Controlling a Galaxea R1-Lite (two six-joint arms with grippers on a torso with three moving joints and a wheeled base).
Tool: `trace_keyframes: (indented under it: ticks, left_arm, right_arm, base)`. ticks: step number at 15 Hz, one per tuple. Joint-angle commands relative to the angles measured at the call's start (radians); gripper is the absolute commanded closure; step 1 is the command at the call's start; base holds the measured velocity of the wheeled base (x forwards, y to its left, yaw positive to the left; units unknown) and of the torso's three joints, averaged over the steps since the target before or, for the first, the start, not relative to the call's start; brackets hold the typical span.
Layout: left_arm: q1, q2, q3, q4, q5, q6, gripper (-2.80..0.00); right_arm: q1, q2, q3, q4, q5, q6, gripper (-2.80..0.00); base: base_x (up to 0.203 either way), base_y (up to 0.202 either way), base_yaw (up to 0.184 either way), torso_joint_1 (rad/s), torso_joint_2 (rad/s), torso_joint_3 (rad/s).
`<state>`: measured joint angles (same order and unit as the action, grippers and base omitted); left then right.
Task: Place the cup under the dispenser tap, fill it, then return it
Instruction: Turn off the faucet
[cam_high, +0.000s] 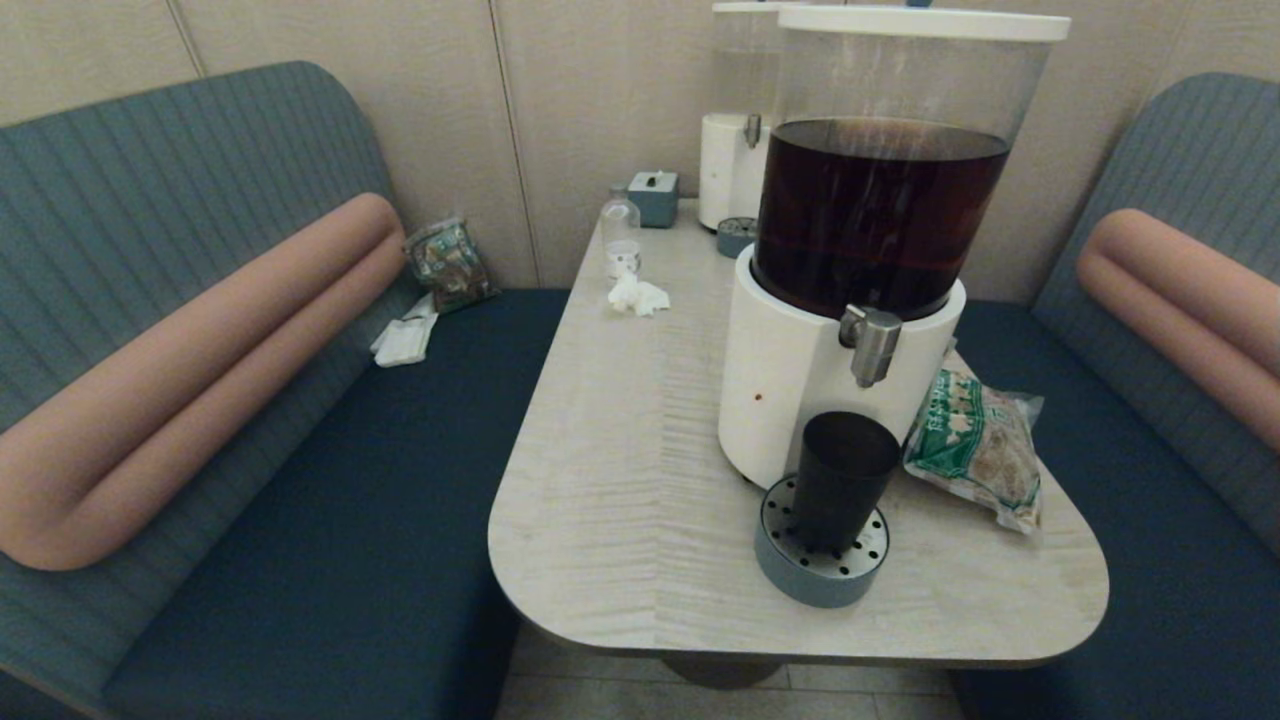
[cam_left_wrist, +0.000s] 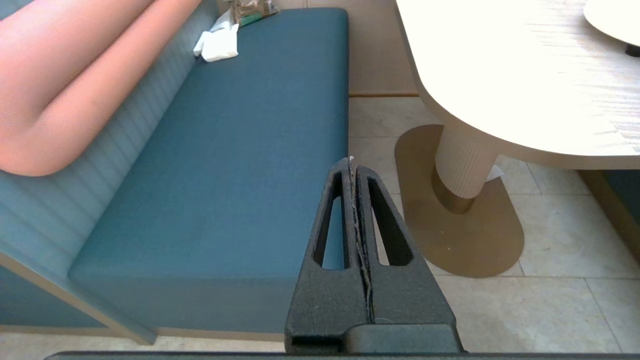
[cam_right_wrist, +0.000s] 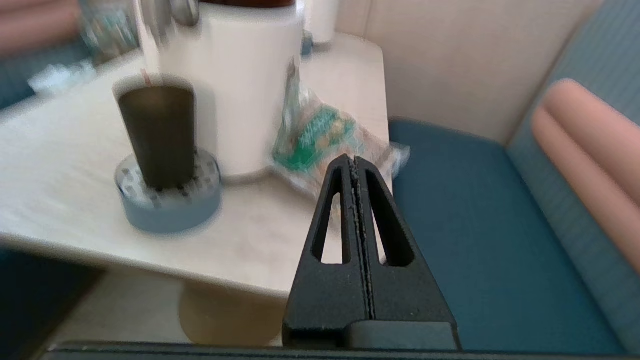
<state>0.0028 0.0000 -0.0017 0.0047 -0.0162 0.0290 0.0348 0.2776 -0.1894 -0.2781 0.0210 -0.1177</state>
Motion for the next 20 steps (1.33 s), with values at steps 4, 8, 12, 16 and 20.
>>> trace_keyframes:
  ticks: [4, 8, 12, 16, 20]
  left_arm:
    - [0.0, 0.002, 0.0, 0.0, 0.0, 0.0, 0.0]
    - [0.0, 0.002, 0.0, 0.0, -0.001, 0.0, 0.0]
    - [0.0, 0.002, 0.0, 0.0, 0.001, 0.0, 0.0]
    - [0.0, 0.002, 0.0, 0.0, -0.005, 0.006, 0.0]
    - [0.0, 0.002, 0.0, 0.0, -0.004, 0.003, 0.0]
  right_arm:
    - [-0.008, -0.077, 0.191, -0.163, -0.032, -0.039, 0.0]
    - [-0.034, -0.266, 0.19, 0.092, -0.017, -0.038, 0.0]
    - [-0.036, -0.279, 0.189, 0.298, 0.022, -0.034, 0.0]
    - [-0.036, -0.275, 0.189, 0.297, 0.016, 0.038, 0.0]
    - [-0.036, -0.274, 0.19, 0.293, -0.013, 0.065, 0.0]
  base:
    - [0.0, 0.0, 0.0, 0.0, 0.0, 0.0]
    - [0.0, 0.0, 0.0, 0.0, 0.0, 0.0]
    - [0.0, 0.0, 0.0, 0.0, 0.0, 0.0]
    - [0.0, 0.0, 0.0, 0.0, 0.0, 0.0]
    - [0.0, 0.0, 0.0, 0.0, 0.0, 0.0]
